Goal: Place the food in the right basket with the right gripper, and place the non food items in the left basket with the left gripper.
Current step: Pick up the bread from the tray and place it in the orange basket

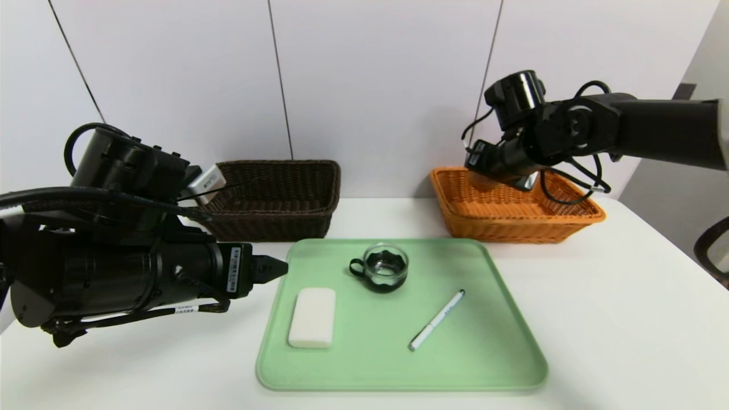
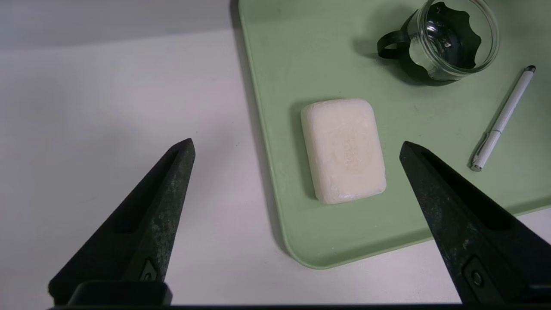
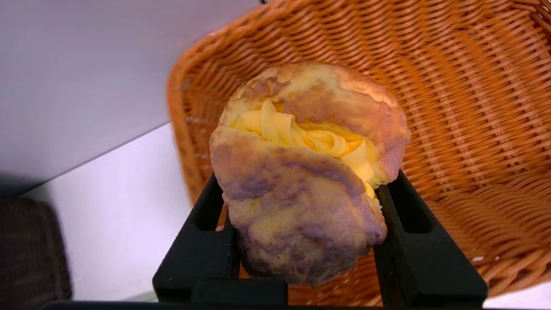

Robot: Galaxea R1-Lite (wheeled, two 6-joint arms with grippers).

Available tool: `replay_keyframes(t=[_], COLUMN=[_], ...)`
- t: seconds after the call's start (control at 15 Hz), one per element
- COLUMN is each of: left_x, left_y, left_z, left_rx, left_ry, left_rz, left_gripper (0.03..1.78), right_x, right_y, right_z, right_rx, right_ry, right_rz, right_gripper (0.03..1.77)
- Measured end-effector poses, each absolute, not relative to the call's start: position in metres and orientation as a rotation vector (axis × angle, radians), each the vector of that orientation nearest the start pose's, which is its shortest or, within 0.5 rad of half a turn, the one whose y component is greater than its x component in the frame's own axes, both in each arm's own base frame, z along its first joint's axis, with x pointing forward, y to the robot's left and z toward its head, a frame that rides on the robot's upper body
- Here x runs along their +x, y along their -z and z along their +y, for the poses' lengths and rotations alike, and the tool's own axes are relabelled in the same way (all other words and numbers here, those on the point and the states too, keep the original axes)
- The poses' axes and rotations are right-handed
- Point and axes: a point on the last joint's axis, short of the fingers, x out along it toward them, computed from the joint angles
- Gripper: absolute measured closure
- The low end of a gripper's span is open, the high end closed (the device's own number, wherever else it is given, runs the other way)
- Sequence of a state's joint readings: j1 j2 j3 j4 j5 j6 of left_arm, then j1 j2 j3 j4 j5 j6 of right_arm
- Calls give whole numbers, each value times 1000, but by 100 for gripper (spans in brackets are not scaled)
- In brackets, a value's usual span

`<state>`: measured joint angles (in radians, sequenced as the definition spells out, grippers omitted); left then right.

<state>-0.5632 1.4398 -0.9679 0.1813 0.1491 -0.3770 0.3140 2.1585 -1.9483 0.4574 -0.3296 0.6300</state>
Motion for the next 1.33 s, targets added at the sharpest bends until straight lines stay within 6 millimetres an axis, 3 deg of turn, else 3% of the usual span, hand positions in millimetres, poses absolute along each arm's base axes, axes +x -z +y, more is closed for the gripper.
replay_keyframes(t=[0.4,1.0,1.33], left_x=[209,211,215], left_y=[-223,-225,-224], left_z=[-129,-130,-132], left_rx=[-145,-170,-175], left_ry=[294,301,293], left_rz=[639,609,583], left_gripper=[12,12,12], right_x=[435,445,446], right_y=[-195,-178,-176], right_z=[104,97,97], right_rx=[409,399,372], right_ry=[282,296,316], right_rz=[649,677,669], right_gripper=[98,97,53])
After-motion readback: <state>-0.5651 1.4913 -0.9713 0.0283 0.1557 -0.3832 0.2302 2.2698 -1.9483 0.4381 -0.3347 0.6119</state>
